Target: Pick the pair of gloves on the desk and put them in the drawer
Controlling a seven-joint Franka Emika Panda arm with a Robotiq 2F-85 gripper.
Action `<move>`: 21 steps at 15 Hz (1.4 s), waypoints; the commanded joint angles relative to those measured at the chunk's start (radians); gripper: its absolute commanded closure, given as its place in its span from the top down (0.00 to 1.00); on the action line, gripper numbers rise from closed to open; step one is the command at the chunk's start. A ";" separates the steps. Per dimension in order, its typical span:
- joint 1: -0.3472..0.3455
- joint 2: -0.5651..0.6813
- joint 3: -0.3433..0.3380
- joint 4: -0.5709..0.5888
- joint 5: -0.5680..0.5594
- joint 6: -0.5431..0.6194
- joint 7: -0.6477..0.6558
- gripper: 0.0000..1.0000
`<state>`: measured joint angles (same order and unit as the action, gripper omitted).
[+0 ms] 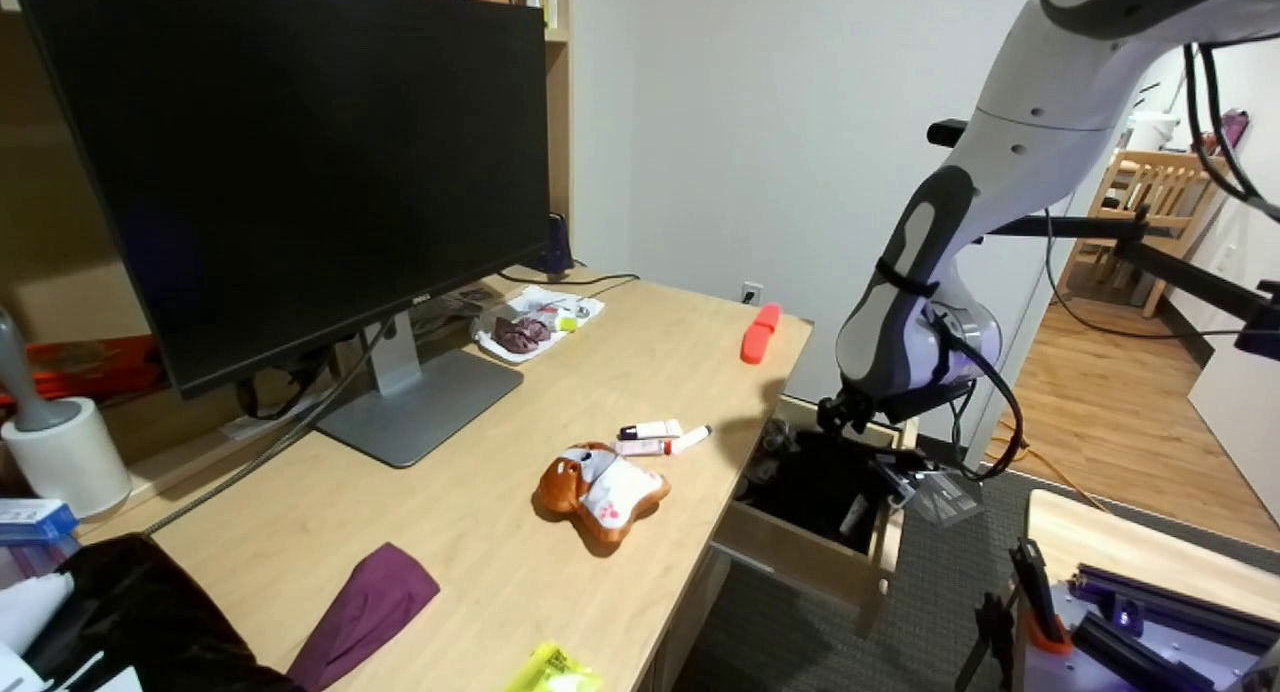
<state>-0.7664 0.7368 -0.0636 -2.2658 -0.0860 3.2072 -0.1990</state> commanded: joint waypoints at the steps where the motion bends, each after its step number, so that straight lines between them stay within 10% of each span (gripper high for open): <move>1: 0.053 -0.109 -0.035 -0.081 0.030 -0.042 0.059 0.93; 10: 0.136 -0.349 -0.002 -0.277 0.019 -0.095 0.048 1.00; 21: 0.694 -0.647 -0.262 -0.453 -0.167 -0.209 0.178 1.00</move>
<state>-0.1676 0.1721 -0.2637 -2.6914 -0.1679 3.0594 -0.0887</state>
